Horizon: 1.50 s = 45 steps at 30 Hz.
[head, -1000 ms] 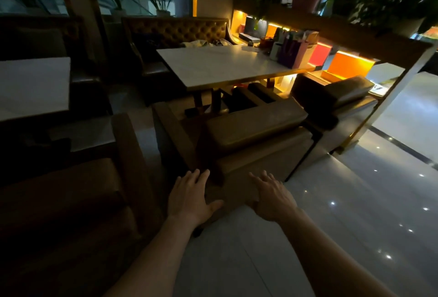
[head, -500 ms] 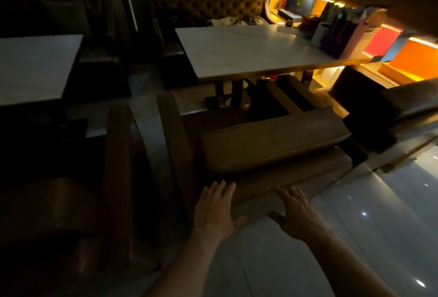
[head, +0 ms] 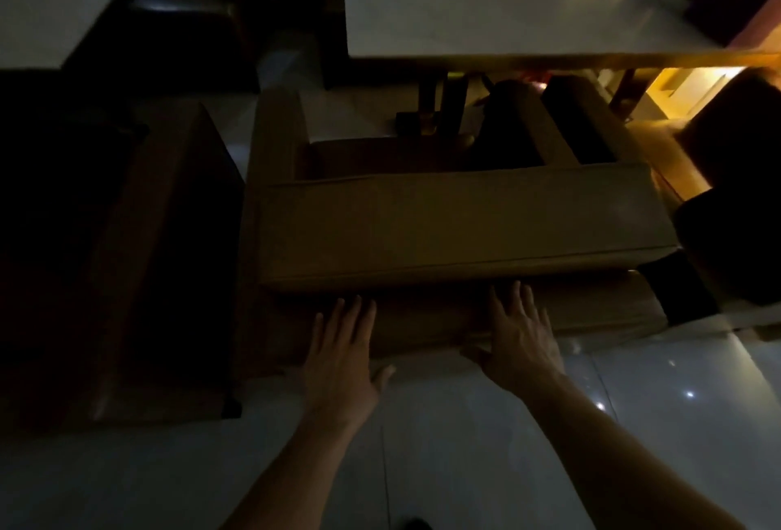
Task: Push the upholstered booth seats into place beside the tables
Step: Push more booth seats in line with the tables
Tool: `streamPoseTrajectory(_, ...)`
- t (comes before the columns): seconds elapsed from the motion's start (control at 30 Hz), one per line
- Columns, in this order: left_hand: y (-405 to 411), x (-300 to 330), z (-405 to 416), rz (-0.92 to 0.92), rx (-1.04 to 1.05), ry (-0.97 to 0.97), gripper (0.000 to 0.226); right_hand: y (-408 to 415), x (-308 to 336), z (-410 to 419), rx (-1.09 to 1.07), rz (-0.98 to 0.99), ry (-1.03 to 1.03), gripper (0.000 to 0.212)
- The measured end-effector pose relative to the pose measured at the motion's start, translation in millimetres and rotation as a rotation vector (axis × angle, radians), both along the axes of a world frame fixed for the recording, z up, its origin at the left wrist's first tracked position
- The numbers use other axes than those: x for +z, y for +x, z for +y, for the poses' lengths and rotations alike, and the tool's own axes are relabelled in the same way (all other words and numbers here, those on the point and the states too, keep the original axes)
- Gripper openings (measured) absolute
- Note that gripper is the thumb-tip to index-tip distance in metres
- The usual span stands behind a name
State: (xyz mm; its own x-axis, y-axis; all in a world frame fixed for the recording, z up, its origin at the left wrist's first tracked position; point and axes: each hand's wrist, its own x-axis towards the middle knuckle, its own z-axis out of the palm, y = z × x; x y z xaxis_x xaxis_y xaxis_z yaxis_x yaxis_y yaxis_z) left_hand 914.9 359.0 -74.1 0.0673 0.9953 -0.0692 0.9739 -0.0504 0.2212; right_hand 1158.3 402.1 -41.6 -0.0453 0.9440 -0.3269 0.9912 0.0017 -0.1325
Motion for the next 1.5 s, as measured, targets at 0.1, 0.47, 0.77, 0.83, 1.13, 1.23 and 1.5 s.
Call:
streamPoseTrajectory(0.1,-2,-12,1,0.026,0.035,0.061,0.098,10,-13,11,0.030,-0.018,0.035,0.124)
streamPoseTrajectory(0.47,-8,-13,11,0.086,0.053,0.101,0.092,6,-30,6,0.033,-0.022,0.186,0.120)
streamPoseTrajectory(0.77,-8,-7,11,0.031,0.057,0.089,0.085,4,-32,0,0.001,-0.046,0.126,0.112)
streamPoseTrajectory(0.83,-13,-10,10,0.017,0.057,0.104,0.086,-1,-31,-3,-0.011,-0.043,0.118,0.112)
streamPoseTrajectory(1.13,-64,-16,-11,0.007,0.012,0.153,0.087,-48,-35,-35,-0.025,-0.052,0.092,0.113)
streamPoseTrajectory(1.23,-79,-16,-18,0.010,0.013,0.135,0.085,-60,-38,-46,-0.013,-0.068,0.121,0.113)
streamPoseTrajectory(1.5,-76,-11,-24,-0.021,0.048,0.140,0.078,-57,-44,-52,0.011,-0.039,0.171,0.107)
